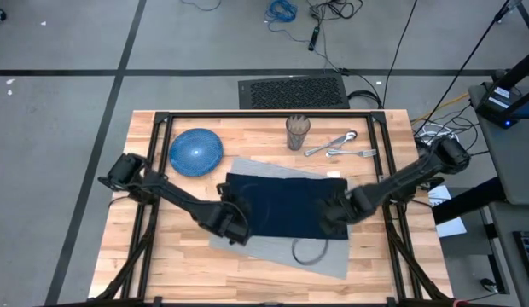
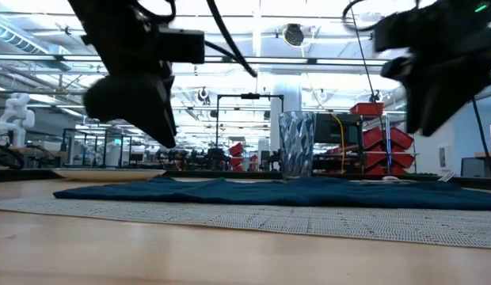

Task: Set table place
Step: Fold the blue napkin

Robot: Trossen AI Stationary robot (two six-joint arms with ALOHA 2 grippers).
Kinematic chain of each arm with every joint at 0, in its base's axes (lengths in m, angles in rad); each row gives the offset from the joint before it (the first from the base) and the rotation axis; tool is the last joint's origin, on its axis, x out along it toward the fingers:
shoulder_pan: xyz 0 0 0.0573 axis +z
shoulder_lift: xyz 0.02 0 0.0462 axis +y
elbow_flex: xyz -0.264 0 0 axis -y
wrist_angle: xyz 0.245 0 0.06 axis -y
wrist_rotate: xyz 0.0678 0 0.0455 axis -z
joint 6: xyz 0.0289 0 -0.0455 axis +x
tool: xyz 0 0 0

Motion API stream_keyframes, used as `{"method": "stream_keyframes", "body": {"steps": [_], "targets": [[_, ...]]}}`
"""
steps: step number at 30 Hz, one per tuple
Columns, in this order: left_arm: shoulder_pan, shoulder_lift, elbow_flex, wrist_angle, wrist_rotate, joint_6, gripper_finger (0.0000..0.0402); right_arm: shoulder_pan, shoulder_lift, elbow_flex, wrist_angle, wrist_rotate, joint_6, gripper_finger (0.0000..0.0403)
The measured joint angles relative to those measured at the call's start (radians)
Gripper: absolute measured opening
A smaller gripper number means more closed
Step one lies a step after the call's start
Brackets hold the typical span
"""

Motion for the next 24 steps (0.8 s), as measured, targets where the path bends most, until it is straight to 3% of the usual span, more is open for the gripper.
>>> {"method": "stream_keyframes", "body": {"steps": [9, 13, 17, 24], "targets": [[-0.113, 0.000, 0.000, 0.119, 0.074, 0.000, 0.0132, 0.284, 0.000, 0.000, 0.070, 0.013, 0.243, 0.0120], [-0.139, 0.000, 0.000, 0.138, 0.070, 0.000, 0.0132, 0.374, 0.000, 0.000, 0.097, 0.095, 0.318, 0.0120], [-0.144, 0.000, 0.000, 0.138, 0.068, -0.010, 0.0132, 0.420, 0.000, 0.000, 0.108, 0.162, 0.373, 0.0120], [-0.146, 0.000, 0.000, 0.130, 0.066, -0.030, 0.0132, 0.432, 0.000, 0.000, 0.120, 0.167, 0.427, 0.0120]]}}
